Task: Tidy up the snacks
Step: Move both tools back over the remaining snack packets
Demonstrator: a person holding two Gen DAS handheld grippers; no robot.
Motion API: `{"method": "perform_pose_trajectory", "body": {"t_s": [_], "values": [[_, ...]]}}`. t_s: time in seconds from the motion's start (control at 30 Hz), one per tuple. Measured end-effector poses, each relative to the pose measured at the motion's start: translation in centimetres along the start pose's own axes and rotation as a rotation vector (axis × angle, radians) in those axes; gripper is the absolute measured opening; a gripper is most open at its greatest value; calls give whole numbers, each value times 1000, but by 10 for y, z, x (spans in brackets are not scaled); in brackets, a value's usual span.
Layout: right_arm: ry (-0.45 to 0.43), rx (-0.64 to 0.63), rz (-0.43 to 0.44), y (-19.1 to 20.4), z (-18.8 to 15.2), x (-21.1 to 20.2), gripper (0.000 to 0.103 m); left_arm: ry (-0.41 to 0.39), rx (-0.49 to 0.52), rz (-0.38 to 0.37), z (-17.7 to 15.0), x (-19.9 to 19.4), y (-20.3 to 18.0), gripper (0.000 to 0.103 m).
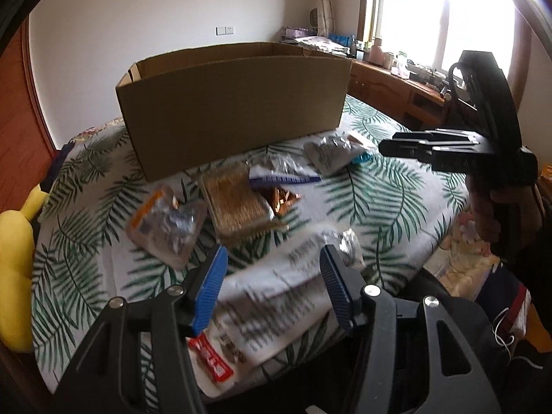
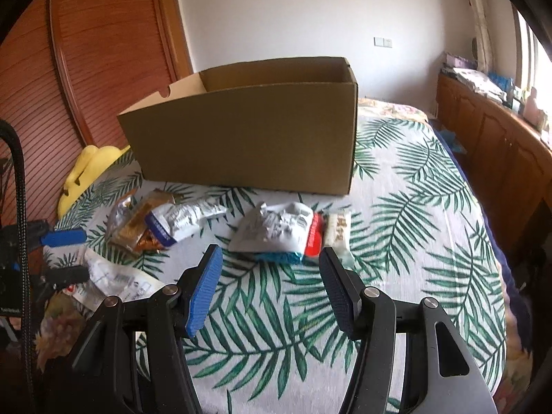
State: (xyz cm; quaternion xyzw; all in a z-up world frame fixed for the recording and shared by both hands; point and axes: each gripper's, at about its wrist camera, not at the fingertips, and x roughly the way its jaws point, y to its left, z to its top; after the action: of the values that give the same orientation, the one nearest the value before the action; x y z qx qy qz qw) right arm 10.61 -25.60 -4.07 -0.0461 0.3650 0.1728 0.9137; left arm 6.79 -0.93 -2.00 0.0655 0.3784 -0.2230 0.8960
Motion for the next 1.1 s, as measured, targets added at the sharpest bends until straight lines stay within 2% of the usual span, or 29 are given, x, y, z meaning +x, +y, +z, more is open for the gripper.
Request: {"method": "perform_pose_trajectory", "body": {"t_s": [0.27, 0.5, 0.8, 1.0, 1.1], "values": [[1, 2, 1, 1, -4, -3, 59, 21, 33, -20, -15, -3, -10, 57], [1, 6, 10, 3, -4, -3, 59, 36, 116, -1, -18, 2, -27, 57], [11, 22, 5, -3, -7, 1, 60, 41, 174, 40, -10, 17, -36, 64], [18, 25, 8, -5, -11, 3, 60, 80, 210, 76, -10, 33, -37, 69], [17, 25, 4, -6, -10, 4, 60, 87, 175, 49, -7, 36, -32, 70]]}}
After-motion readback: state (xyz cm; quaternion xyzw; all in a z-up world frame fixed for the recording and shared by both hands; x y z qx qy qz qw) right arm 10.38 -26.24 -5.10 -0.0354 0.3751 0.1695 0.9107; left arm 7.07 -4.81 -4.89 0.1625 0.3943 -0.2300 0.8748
